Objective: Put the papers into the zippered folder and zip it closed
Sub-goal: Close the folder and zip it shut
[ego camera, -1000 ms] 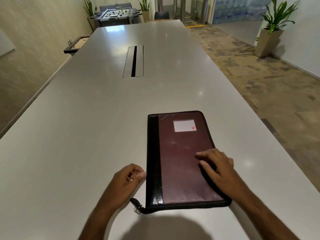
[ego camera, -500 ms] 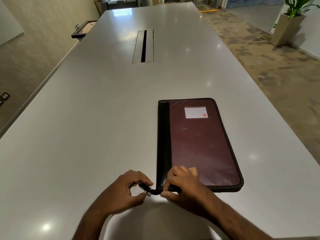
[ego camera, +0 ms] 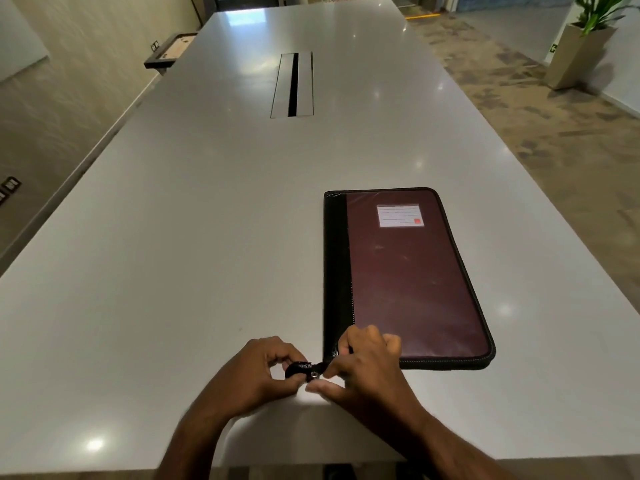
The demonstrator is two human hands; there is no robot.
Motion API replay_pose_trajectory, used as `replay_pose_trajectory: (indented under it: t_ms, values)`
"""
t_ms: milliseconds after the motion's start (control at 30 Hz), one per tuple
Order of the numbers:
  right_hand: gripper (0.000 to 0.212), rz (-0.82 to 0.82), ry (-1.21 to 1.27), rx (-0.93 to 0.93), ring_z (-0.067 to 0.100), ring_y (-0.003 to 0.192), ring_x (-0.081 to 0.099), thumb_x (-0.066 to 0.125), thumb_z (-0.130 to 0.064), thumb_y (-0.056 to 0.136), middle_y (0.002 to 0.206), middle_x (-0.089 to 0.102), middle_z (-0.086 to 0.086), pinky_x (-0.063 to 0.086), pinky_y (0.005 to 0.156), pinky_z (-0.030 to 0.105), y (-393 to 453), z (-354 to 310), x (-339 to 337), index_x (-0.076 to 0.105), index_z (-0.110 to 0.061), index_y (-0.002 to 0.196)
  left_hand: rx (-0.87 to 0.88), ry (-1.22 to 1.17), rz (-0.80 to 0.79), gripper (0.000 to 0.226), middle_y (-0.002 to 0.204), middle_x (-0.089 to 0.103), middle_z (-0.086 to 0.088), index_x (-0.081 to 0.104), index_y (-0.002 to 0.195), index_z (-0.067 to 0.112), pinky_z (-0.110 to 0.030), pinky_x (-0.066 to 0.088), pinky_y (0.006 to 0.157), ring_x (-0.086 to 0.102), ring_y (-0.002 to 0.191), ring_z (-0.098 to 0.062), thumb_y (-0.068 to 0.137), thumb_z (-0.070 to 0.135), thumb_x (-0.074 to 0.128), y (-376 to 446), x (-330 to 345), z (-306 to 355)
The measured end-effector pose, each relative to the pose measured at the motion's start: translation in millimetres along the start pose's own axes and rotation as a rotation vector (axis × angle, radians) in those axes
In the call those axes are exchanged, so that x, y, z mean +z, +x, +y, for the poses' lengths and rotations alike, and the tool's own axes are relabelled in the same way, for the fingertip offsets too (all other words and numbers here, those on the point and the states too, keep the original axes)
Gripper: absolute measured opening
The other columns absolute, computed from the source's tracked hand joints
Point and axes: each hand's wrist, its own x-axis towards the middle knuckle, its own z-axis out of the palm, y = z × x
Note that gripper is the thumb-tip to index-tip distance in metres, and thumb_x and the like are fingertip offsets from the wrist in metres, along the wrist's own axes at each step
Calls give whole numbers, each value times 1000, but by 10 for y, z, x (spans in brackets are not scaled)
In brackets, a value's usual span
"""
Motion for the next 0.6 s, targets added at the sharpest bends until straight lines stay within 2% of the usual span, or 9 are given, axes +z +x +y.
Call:
replay_pose_trajectory:
  t_ms: [133,267,333,467,600]
  values:
    - [63,-65,27,46,1,93,33,43,-87,82,93,39,-24,16,78,34,-33,-74,-16,81,-38,96,5,-18,-16,18,95,70,29,75,91,54,-7,48,72,65,97,3,74,57,68,8,2,24]
    - [40,-10,94,61,0,93,35,61,-68,87,94,42,-23,18,80,33,-61,-142,9,79,-33,85,15,-24,-20,18,95,70,29,75,92,56,-10,50,72,65,98,2,75,58,69,-1,-3,19]
    - [36,-9,97,73,0,93,35,61,-63,88,94,42,-23,20,82,32,-57,-169,19,76,-32,81,16,-35,-17,18,97,70,28,75,92,55,-14,52,76,66,99,1,76,61,69,-12,-10,16]
    - [26,3,48,60,1,91,36,55,-53,89,93,40,-22,23,82,32,-74,-182,23,62,-33,75,70,-56,8,20,101,71,23,77,92,42,-22,57,87,66,104,-6,83,58,71,-20,2,3]
    - [21,6,24,55,2,89,35,55,-46,86,91,39,-21,24,82,31,-97,-168,38,45,-37,70,104,-50,48,13,103,70,21,74,87,36,-28,59,91,66,104,-9,81,48,74,-18,49,-9]
